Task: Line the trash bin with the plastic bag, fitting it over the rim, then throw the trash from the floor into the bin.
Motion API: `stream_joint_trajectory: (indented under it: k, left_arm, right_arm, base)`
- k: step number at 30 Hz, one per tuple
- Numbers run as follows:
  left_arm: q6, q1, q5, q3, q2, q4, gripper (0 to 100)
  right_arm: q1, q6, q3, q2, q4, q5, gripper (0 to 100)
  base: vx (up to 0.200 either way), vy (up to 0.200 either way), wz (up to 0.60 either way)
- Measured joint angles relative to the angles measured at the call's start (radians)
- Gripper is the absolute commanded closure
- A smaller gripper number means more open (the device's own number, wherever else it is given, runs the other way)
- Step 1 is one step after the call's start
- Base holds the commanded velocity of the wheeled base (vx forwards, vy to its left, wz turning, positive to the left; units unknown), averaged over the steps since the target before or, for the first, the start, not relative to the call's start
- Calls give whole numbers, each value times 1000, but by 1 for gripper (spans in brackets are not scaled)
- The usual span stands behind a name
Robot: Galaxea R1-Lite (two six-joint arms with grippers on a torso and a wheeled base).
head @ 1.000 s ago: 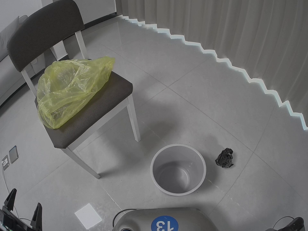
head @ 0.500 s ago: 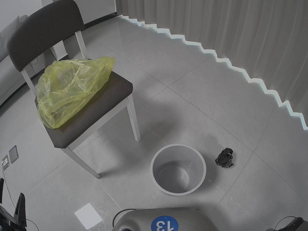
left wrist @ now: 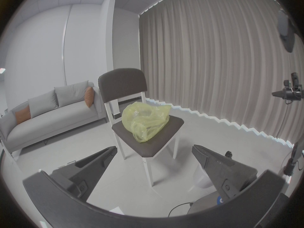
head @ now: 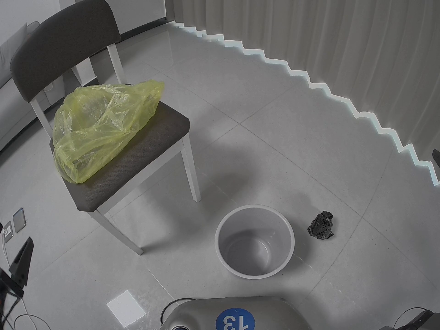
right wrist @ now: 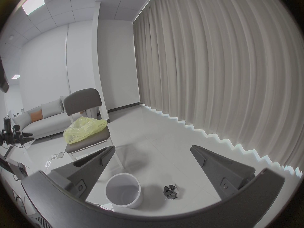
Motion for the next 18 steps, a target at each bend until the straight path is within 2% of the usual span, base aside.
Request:
stream_joint_trajectory:
  k: [8, 13, 18]
  left_arm:
    - [33, 7, 82, -130, 255, -13, 0]
    - [49, 7, 126, -180, 382, -16, 0]
    - [51, 6, 180, -238, 501, -17, 0]
  right_arm:
    - [-81, -3, 3, 51, -9, 16, 0]
    - [-96, 4, 0, 71, -13, 76, 0]
    - [-98, 7, -3, 79, -15, 99, 0]
  base:
    - [0, 0, 0]
    - [0, 0, 0]
    - [0, 0, 0]
